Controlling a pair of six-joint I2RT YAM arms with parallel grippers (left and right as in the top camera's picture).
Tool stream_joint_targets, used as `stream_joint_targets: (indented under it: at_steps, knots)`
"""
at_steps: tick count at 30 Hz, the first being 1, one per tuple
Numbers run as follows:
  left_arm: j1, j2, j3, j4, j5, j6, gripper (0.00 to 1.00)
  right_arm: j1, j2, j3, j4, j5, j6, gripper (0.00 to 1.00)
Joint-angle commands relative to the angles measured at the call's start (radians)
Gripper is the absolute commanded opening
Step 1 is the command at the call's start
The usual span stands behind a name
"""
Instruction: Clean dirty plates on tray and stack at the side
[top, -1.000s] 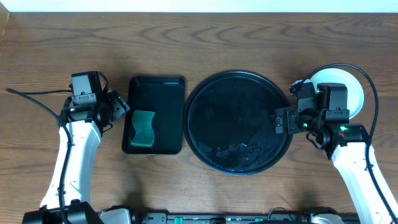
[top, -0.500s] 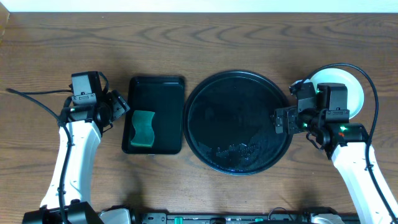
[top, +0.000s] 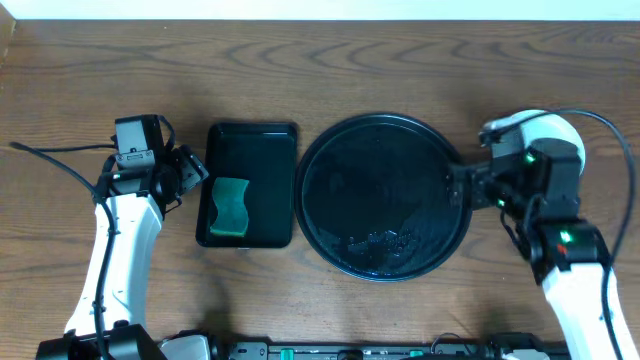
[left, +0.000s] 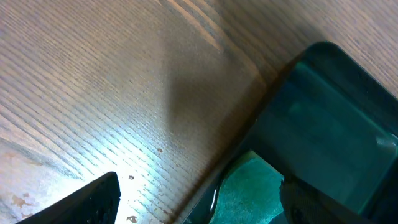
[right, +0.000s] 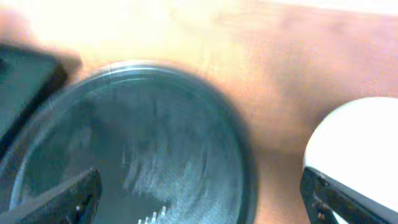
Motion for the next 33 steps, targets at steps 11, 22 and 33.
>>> stream_joint_targets:
  at_steps: [11,22,33]
  knots:
    - [0.004,-0.005,0.020,-0.003,-0.001,-0.002,0.83,0.005,-0.566,-0.208,0.445,0.069,0.000,0.99]
    - [0.004,-0.005,0.020,-0.003,-0.001,-0.002,0.82,-0.019,-0.850,-0.368,0.445,0.086,0.000,0.99]
    - [0.004,-0.005,0.020,-0.003,-0.001,-0.002,0.82,-0.026,-0.999,-0.597,0.583,0.087,0.050,0.99]
